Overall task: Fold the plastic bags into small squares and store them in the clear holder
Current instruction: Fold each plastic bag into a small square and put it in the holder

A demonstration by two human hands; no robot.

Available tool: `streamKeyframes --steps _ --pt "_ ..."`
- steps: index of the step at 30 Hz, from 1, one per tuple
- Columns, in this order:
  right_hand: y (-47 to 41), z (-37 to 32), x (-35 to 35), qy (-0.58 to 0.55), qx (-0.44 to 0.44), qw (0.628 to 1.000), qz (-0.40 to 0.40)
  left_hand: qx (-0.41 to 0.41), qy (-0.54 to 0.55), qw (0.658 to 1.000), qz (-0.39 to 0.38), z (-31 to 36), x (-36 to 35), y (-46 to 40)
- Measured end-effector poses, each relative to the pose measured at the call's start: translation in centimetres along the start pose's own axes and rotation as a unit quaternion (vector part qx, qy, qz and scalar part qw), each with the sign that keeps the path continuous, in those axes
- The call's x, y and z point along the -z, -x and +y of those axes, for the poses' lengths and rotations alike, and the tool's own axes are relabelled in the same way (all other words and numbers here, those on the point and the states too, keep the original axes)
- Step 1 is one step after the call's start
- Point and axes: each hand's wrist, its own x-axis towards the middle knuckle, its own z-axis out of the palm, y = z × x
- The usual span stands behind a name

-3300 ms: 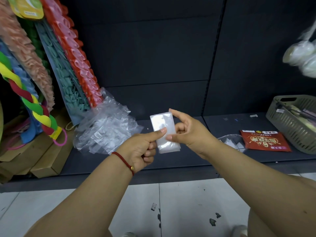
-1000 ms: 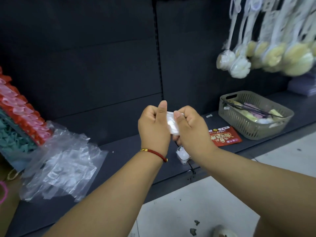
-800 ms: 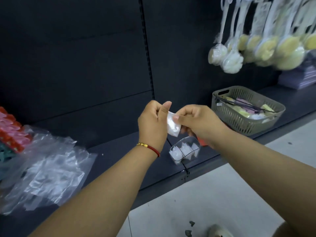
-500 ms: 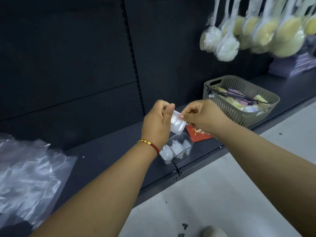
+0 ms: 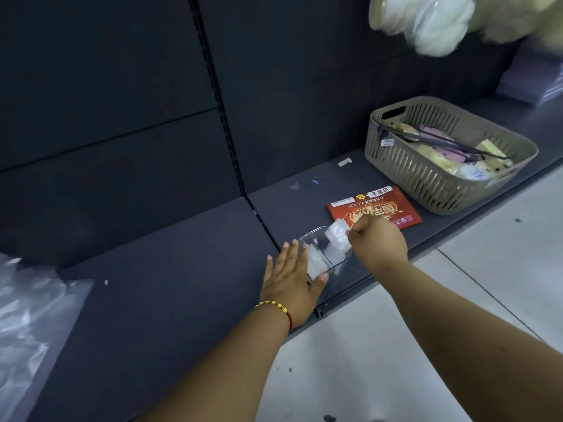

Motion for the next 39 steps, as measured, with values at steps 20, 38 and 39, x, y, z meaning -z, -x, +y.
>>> streamKeyframes --steps 20,38,39 --pt "-2.9 1.1 -6.9 0.137 -0.025 0.989 -0.044 -0.027 -0.082 0.996 -0.026 -0.2 -4.3 -2.6" --pt "11.5 -11.1 -16.2 0.002 0.315 0.949 0.006 0.277 -0.01 0.961 0.015 -17.7 -2.6 13.0" --pt "12.9 -12.4 -17.4 0.011 0.314 0.948 -0.059 0.3 -0.009 0.954 0.021 -19.3 -2.7 14.6"
